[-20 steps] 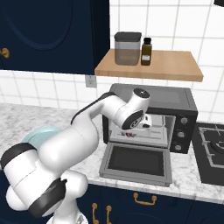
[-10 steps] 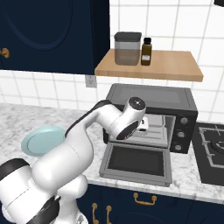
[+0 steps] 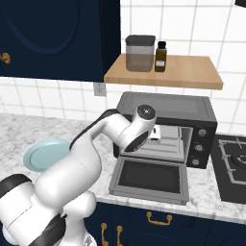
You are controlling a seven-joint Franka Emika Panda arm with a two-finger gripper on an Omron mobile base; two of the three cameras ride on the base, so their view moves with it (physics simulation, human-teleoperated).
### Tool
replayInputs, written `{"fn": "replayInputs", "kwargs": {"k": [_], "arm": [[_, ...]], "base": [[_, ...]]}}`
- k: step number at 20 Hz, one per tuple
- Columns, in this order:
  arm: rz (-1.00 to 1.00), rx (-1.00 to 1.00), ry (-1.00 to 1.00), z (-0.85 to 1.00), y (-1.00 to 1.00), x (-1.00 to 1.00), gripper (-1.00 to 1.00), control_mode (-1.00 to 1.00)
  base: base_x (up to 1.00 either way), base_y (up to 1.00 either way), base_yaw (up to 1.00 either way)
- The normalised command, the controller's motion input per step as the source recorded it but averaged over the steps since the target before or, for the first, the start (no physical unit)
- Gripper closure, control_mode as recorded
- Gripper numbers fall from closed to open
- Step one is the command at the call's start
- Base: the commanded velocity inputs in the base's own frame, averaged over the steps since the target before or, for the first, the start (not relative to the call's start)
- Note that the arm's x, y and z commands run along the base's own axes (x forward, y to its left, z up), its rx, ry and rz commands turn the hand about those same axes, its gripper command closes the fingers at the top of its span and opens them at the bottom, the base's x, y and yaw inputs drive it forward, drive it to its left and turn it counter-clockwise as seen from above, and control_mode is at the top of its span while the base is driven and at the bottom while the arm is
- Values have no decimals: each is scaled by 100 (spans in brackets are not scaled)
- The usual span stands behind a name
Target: Pick up the kebab skewer and baguette bread, and place them inside the toaster oven. Close the toaster oven door and start by setting the timer.
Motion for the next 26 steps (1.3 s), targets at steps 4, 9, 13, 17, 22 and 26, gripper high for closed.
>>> {"fn": "replayInputs", "kwargs": {"k": [4,9,13,17,22,26], "arm": [[5,0,2,0,5,1,100,-100],[10,0,2,-8,4,0,100,-100],[3,0,0,-15,10,9,100,-100],[0,0,0,0,1,29,100,-100],[0,0,-3,0,1,27,100,-100],[0,0,-1,0,0,24,100,-100]], "base": [[0,0,0],[0,0,0],[0,0,0],[0,0,0],[0,0,0],[0,0,0]]}}
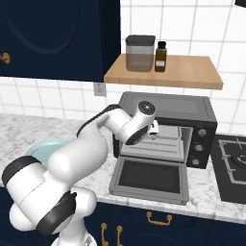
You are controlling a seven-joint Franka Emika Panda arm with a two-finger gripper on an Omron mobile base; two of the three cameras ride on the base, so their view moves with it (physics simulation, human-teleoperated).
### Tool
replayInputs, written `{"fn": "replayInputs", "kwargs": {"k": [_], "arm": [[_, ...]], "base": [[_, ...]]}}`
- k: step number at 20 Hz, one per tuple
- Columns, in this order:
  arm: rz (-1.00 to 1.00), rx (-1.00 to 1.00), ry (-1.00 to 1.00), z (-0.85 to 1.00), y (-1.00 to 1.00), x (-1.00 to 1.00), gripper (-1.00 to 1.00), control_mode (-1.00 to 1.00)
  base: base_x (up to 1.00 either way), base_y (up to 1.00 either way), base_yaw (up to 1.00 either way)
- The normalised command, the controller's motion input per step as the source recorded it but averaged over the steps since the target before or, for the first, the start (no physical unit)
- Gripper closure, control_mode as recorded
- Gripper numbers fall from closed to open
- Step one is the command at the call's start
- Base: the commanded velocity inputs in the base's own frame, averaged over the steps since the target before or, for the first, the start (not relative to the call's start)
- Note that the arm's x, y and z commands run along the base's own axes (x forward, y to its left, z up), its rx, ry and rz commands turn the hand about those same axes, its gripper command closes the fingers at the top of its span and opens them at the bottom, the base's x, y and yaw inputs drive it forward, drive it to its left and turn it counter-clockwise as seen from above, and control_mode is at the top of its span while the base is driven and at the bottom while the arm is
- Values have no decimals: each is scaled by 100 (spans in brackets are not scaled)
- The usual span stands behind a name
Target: Pick up the kebab skewer and baguette bread, and place them inside the toaster oven. Close the toaster oven door and start by setting the timer.
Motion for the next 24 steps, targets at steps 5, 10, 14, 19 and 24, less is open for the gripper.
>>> {"fn": "replayInputs", "kwargs": {"k": [5,10,14,19,24], "arm": [[0,0,-12,-3,0,2,100,-100],[0,0,-14,-9,0,4,100,-100],[0,0,-10,-3,0,12,100,-100],[0,0,-2,0,0,25,100,-100],[0,1,0,0,0,22,100,-100]], "base": [[0,0,0],[0,0,0],[0,0,0],[0,0,0],[0,0,0]]}}
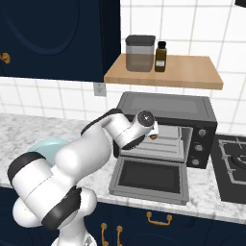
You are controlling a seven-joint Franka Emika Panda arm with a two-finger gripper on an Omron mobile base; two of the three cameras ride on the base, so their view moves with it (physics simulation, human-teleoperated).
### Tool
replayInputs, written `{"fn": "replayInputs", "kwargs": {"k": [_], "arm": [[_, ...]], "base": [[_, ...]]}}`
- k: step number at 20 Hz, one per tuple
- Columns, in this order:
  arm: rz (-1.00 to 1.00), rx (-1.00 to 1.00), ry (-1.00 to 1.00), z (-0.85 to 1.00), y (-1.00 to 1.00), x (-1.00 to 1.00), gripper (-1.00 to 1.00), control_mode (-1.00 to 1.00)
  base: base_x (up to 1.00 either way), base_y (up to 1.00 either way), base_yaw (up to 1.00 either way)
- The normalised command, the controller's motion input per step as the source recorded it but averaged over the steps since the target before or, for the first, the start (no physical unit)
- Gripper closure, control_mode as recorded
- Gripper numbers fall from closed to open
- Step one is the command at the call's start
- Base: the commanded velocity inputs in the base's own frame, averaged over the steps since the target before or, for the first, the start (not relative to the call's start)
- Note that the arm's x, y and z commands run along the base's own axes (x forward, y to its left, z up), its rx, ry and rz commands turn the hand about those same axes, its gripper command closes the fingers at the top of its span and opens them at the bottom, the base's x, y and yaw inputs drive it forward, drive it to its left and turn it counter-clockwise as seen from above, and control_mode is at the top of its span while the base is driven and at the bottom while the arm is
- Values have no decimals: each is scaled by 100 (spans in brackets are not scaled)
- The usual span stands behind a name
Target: Pick up the kebab skewer and baguette bread, and place them inside the toaster oven. Close the toaster oven door and start by setting the timer.
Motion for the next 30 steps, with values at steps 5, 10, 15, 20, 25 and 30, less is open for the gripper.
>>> {"fn": "replayInputs", "kwargs": {"k": [5,10,15,20,25,30], "arm": [[0,0,0,0,0,22,100,-100],[0,0,0,-1,-2,24,100,-100],[0,0,0,-1,0,12,100,-100],[0,0,0,0,0,0,100,-100],[0,0,0,0,0,0,-100,-100],[0,0,0,0,0,0,-100,-100]], "base": [[0,0,0],[0,0,0],[0,0,0],[0,0,0],[0,0,0],[0,0,0]]}}
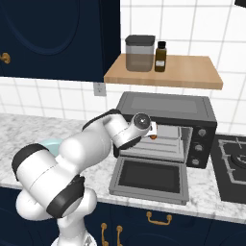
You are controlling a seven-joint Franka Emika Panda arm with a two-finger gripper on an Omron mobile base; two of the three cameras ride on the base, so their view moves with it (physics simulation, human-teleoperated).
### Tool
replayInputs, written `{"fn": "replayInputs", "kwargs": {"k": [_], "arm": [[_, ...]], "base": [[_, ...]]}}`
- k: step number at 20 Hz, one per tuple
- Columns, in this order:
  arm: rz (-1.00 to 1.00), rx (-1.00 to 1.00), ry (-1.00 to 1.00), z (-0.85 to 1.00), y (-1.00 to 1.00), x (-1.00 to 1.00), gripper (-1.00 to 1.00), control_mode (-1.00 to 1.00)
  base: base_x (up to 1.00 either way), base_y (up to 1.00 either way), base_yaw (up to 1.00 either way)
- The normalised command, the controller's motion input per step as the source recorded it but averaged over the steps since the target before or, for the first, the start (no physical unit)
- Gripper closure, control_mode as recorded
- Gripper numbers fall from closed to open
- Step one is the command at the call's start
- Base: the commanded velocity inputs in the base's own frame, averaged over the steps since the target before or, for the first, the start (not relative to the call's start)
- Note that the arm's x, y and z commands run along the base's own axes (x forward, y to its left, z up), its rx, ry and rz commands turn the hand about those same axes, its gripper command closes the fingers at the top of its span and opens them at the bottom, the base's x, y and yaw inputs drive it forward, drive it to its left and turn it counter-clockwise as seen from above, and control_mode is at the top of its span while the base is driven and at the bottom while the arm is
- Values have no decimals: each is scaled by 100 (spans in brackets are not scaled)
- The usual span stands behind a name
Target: Pick up the kebab skewer and baguette bread, and place them inside the toaster oven. Close the toaster oven door and start by setting the timer.
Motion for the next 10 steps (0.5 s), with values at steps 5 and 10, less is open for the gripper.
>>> {"fn": "replayInputs", "kwargs": {"k": [5,10], "arm": [[0,0,0,0,0,0,-100,-100],[0,0,-4,0,-5,-20,-100,-100]], "base": [[0,0,0],[0,0,0]]}}
